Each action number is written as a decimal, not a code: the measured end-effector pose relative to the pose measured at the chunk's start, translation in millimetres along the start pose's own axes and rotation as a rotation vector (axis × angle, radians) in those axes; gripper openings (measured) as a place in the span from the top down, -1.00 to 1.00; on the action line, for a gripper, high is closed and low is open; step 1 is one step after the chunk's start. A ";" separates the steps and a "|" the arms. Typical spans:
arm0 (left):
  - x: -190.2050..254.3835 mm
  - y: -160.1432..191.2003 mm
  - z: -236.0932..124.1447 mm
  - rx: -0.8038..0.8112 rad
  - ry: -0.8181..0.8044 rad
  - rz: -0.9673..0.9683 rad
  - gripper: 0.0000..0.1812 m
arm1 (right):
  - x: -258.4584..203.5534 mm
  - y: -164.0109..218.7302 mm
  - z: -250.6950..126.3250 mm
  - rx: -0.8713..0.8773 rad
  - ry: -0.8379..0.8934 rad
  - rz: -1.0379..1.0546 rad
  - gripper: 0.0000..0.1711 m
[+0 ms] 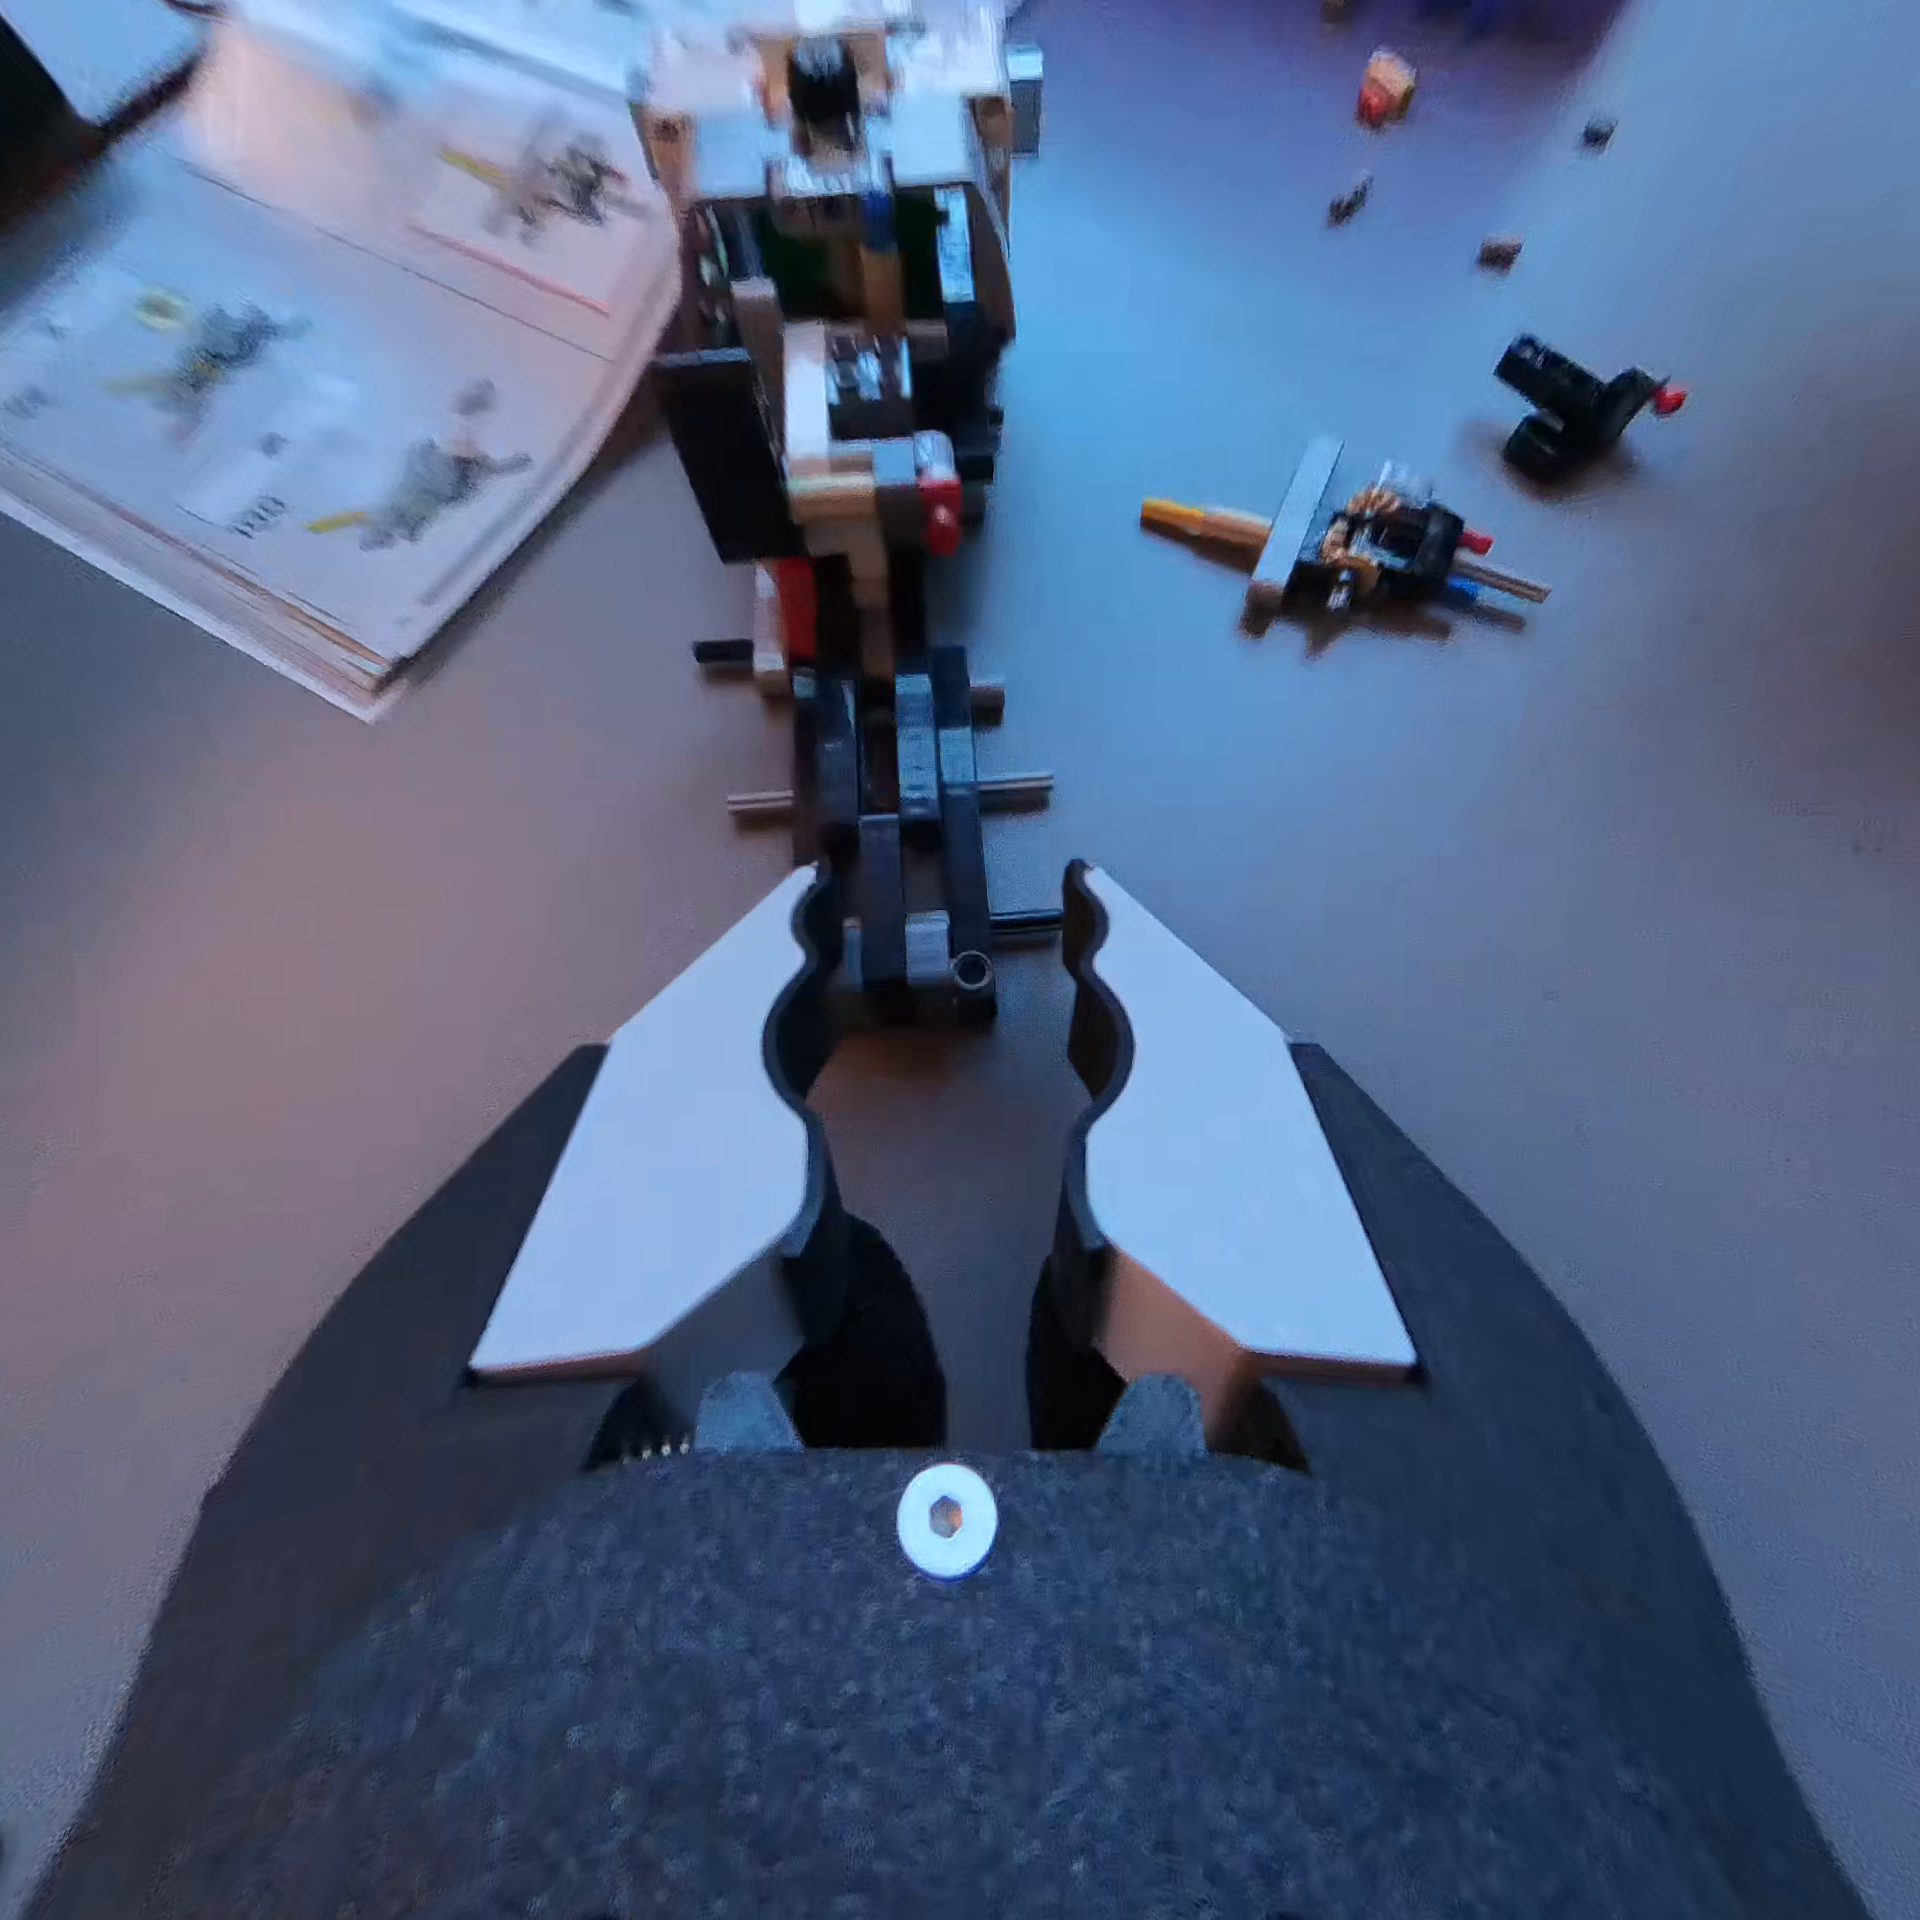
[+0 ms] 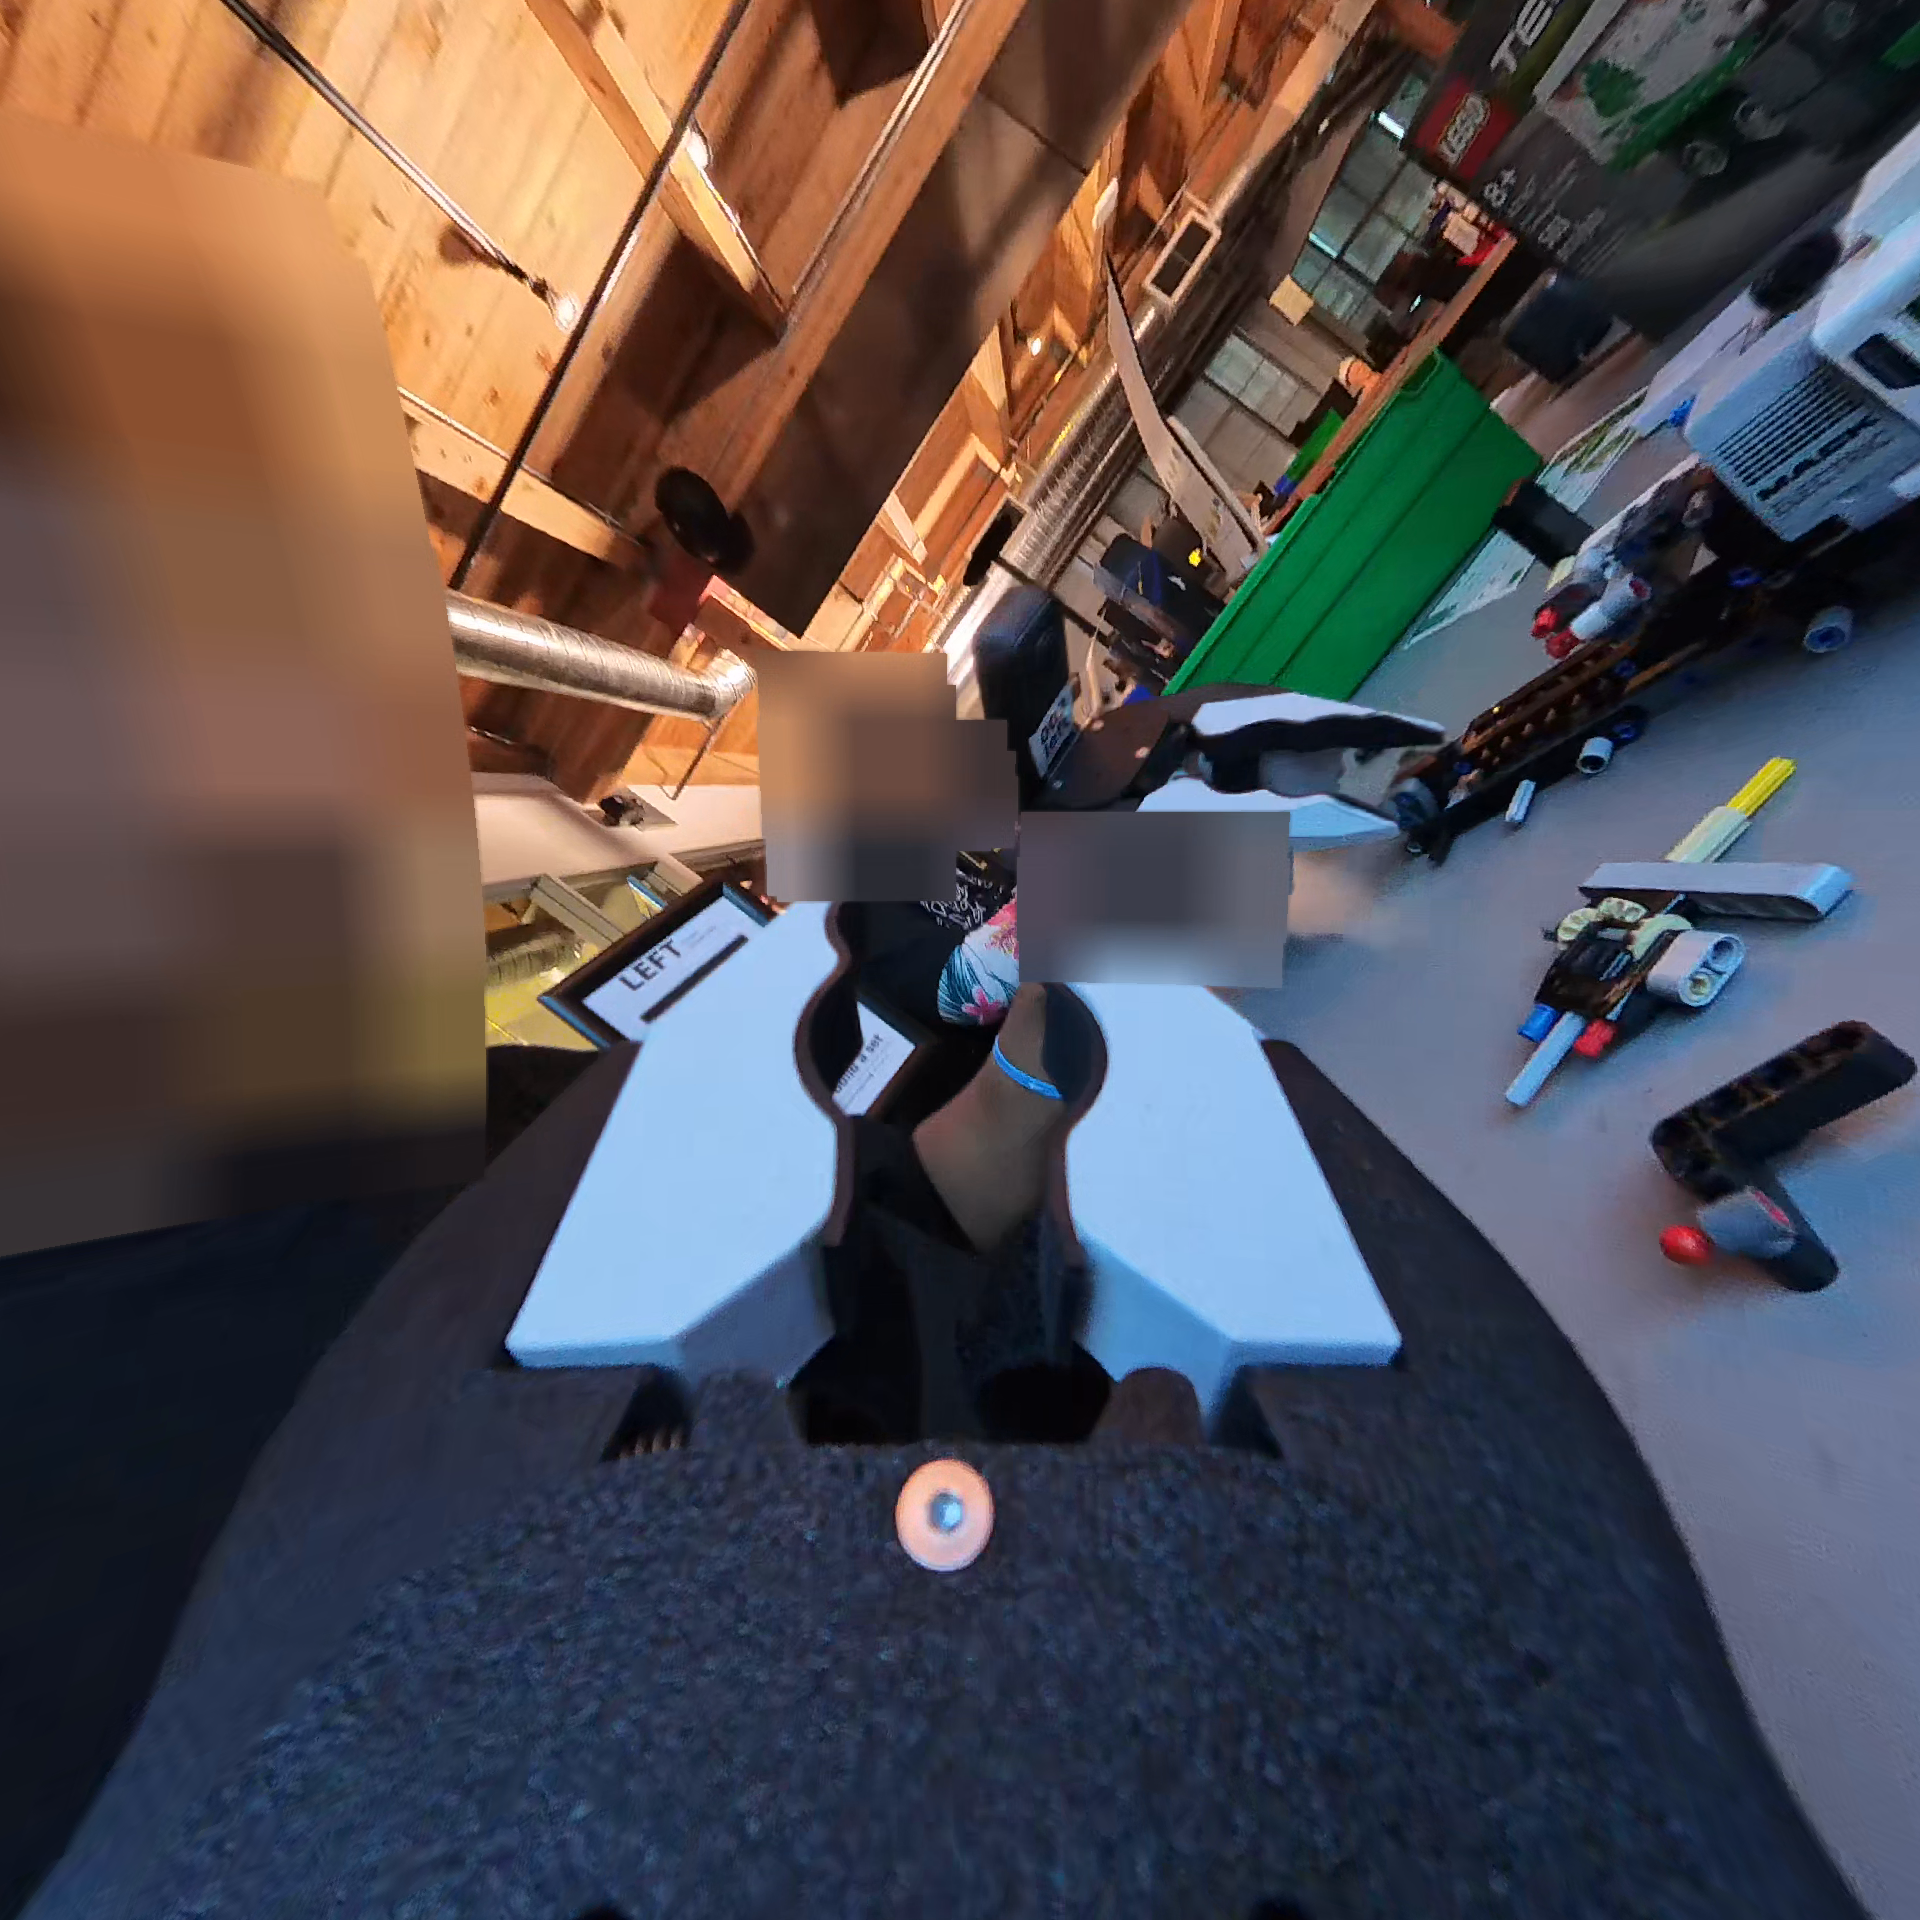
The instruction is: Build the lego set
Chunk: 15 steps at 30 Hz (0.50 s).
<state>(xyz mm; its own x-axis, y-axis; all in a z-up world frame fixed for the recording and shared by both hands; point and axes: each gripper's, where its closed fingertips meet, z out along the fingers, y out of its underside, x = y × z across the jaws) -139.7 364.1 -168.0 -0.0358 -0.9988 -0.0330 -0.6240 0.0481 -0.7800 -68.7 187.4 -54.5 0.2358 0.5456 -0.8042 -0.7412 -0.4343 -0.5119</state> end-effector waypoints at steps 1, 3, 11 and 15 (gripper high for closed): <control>1.1 4.0 4.9 -0.032 0.006 -0.002 0.61 | 0.8 2.1 1.6 -0.012 0.004 -0.007 0.66; -6.6 6.7 8.9 -0.063 -0.037 0.003 0.80 | 2.1 4.4 3.8 -0.032 0.005 -0.020 0.66; -16.3 -20.6 -6.1 -0.191 0.032 0.058 0.94 | -0.1 6.1 4.3 -0.086 -0.015 -0.033 0.66; -29.3 -50.1 -29.0 -0.284 0.062 0.081 0.94 | 1.9 10.9 -1.5 -0.119 0.023 -0.067 0.67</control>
<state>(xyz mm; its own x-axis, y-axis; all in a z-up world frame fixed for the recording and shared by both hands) -130.0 391.1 -109.8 -0.1362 -0.9898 -0.0425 -0.8102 0.1360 -0.5702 -75.4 182.6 -62.1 0.2976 0.5606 -0.7728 -0.6435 -0.4802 -0.5961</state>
